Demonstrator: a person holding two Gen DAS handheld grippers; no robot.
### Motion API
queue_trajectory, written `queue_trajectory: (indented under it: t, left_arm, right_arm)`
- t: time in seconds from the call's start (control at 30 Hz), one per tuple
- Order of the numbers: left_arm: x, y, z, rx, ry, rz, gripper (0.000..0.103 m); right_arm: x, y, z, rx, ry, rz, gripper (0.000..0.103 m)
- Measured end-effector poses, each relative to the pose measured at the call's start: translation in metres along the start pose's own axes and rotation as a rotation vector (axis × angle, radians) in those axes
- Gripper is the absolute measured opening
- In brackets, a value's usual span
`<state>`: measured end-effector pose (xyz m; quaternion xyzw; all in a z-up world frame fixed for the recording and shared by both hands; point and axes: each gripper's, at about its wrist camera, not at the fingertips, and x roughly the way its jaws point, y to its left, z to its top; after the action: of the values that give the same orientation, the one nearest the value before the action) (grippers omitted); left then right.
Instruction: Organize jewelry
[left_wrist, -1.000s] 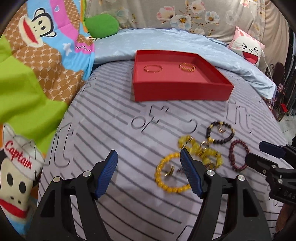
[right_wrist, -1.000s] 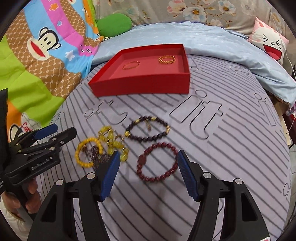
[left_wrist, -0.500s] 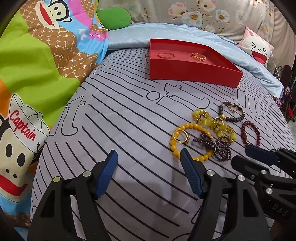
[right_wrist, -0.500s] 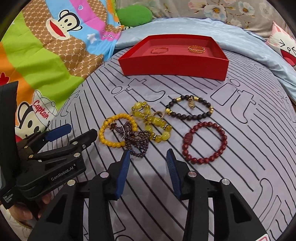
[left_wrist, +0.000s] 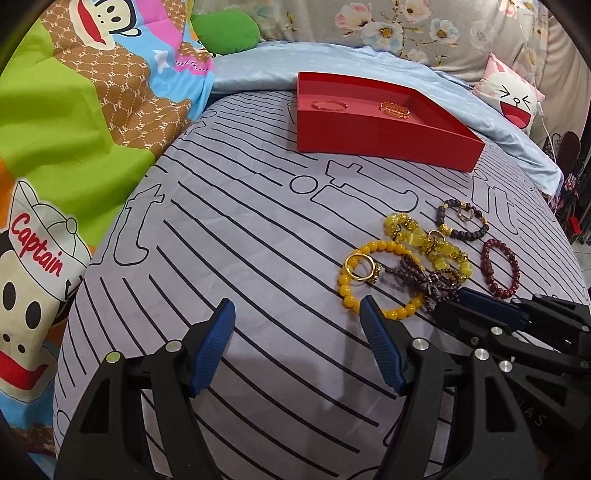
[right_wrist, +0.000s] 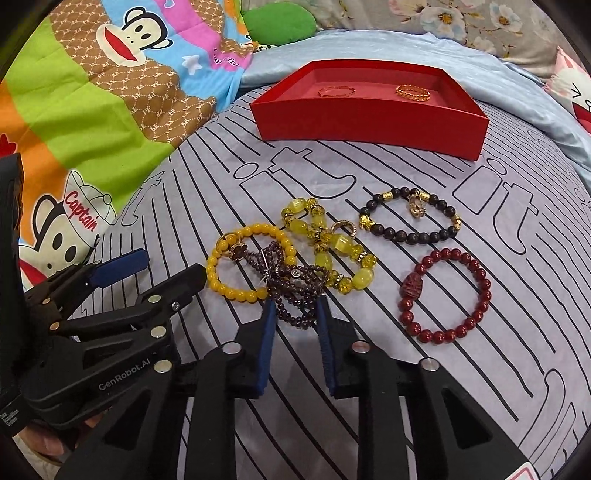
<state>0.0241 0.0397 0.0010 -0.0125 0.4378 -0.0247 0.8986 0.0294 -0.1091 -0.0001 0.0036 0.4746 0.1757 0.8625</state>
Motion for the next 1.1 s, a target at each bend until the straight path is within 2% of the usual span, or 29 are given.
queue_trajectory:
  t: [0.07, 0.53, 0.73, 1.1]
  left_arm:
    - [0.001, -0.001, 0.000, 0.000, 0.002, -0.003, 0.066]
    - [0.006, -0.018, 0.014, 0.029, -0.017, -0.045, 0.066]
    - [0.013, -0.028, 0.014, 0.028, 0.006, -0.089, 0.061]
    - [0.013, -0.042, 0.010, 0.080, -0.008, -0.068, 0.063]
  right_arm:
    - [0.000, -0.001, 0.000, 0.004, -0.003, 0.006, 0.004]
    - [-0.039, -0.031, 0.002, 0.127, -0.073, 0.029, 0.004]
    - [-0.050, -0.045, 0.002, 0.174, -0.092, 0.045, 0.004]
    - [-0.075, -0.060, -0.001, 0.222, -0.155, 0.045, 0.004]
